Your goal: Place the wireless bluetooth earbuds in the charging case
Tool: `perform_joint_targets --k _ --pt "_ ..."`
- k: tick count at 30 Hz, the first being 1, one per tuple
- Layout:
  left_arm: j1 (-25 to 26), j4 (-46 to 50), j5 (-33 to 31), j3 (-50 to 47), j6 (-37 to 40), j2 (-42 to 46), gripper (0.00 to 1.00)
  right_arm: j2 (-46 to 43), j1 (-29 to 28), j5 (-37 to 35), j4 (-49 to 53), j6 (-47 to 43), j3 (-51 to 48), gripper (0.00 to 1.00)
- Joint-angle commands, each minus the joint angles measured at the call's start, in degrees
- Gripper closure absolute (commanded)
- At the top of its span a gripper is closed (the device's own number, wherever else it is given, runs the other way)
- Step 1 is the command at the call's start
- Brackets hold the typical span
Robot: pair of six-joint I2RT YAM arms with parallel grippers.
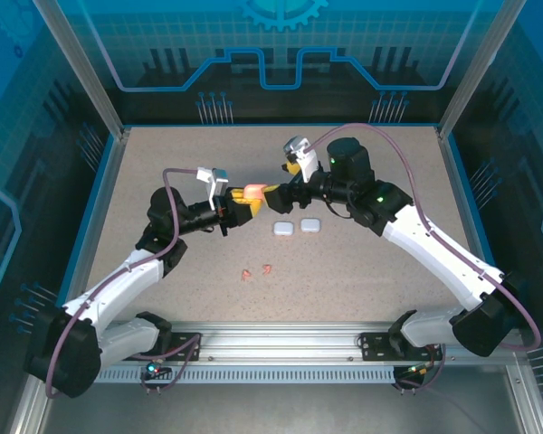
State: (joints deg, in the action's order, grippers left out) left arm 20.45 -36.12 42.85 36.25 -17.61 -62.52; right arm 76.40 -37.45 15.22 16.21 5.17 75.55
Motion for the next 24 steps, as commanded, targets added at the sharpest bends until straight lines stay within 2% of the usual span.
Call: perform_joint_targets --k 1,9,17,24 --pt "0.8 0.1 0.1 0.1 2.0 1.7 0.82 0.9 0.2 -1.6 1.3 -0.2 2.5 0.09" --pt "1.1 0.6 -0.1 0.2 2.2 2.1 0.82 2.0 0.3 -1.7 1.3 -0.4 2.9 0.09" --pt "1.1 3.6 -0.9 1.1 2.3 2.2 0.83 0.8 0.0 4.4 -2.5 -0.8 0.2 0.08" --pt "1.1 3.7 -0.7 1.1 2.6 2.5 0.84 2.3 -0.9 3.2 -0.6 -1.7 0.7 0.07"
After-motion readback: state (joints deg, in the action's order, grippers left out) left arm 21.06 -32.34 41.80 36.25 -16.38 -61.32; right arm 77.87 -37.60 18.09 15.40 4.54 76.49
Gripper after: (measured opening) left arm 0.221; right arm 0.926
